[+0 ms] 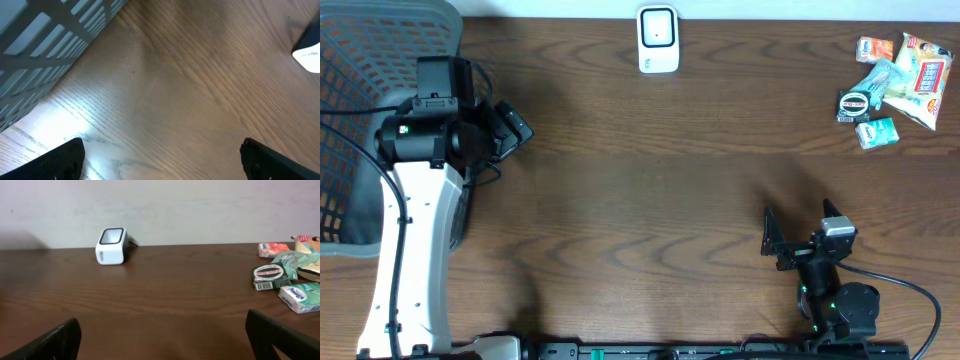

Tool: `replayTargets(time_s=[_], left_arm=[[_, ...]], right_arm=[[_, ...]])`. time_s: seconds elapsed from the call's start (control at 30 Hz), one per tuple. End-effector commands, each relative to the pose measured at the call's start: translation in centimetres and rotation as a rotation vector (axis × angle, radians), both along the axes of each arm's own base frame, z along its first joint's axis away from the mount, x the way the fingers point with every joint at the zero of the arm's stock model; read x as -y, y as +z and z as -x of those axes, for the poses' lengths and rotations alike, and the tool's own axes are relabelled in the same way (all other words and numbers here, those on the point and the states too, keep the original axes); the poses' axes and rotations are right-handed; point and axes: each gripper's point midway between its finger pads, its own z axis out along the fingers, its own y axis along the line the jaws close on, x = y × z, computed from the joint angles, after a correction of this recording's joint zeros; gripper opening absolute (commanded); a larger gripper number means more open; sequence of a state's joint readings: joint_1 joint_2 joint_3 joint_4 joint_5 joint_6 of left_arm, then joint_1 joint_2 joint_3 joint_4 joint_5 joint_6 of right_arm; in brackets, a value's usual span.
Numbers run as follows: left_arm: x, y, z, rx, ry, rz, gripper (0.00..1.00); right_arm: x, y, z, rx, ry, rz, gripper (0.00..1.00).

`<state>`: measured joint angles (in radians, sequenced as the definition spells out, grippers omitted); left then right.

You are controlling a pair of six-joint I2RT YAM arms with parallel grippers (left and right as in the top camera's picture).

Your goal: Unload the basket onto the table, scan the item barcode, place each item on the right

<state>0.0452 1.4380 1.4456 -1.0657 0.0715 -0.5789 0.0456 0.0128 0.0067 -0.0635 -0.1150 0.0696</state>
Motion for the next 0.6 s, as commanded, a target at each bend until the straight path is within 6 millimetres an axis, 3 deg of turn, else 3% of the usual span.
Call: replayTargets(time_s=[0.0, 0.57], left_arm=[[-0.38, -0.07, 0.02, -0.002, 0.011, -0.011, 0.98], [-0.38, -0.07, 0.02, -0.002, 0.011, -0.011, 0.98]], right_arm=[[0.15, -0.06, 0.02, 0.002, -0.008, 0.018, 0.99], [0.55, -0.07, -0.03, 0.002, -0.027, 0.017, 0.99]])
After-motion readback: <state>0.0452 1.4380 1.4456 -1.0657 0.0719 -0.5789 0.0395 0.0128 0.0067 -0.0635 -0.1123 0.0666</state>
